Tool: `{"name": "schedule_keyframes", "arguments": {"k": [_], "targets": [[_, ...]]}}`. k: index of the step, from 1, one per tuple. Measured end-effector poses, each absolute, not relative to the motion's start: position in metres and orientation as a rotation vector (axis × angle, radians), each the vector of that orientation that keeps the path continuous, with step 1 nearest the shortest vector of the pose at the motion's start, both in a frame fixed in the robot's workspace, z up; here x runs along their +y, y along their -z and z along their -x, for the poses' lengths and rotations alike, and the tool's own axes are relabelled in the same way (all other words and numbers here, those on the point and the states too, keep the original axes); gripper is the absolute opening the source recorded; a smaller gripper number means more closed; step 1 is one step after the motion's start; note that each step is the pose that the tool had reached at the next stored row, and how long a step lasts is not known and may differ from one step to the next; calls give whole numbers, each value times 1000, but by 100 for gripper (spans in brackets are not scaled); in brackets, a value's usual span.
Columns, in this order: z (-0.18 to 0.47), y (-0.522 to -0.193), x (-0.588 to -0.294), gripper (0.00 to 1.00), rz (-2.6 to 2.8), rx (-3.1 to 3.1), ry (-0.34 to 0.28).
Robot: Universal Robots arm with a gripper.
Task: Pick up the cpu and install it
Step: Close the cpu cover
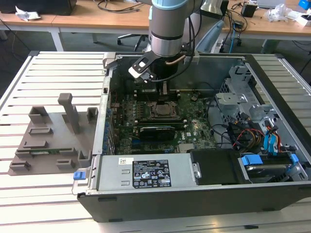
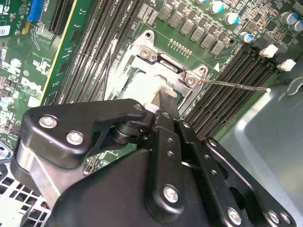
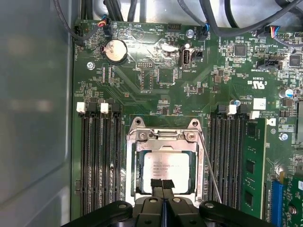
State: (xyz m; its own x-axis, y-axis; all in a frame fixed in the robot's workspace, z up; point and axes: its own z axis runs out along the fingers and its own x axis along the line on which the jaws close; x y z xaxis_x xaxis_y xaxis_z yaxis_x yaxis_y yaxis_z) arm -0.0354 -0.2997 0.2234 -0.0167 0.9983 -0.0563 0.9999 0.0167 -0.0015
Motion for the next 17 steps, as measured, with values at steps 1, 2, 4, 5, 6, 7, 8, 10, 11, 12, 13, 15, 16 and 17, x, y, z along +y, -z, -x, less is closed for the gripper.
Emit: {"name": "schedule_keyframes", "arguments": {"k": [1, 2, 4, 5, 6, 7, 8, 10, 11, 12, 13, 15, 16, 17], "targets": [[35, -224, -300, 11, -2175, 2212, 63], [35, -224, -300, 11, -2175, 2212, 63], [35, -226, -300, 11, -2175, 2212, 63], [35, -227, -300, 11, -2175, 2212, 63], [35, -228, -300, 11, -2175, 2211, 63], [35, -230, -300, 11, -2175, 2211, 63], [35, -233, -300, 11, -2175, 2211, 63], [35, -239, -300, 11, -2175, 2211, 63], [35, -242, -300, 11, -2175, 2211, 63], [35, -244, -300, 11, -2175, 2211, 63], [35, -246, -300, 11, -2175, 2211, 63], [35, -251, -300, 11, -2175, 2211, 63], [35, -253, -300, 11, -2175, 2211, 63], [35, -256, -300, 11, -2175, 2211, 63]]}}
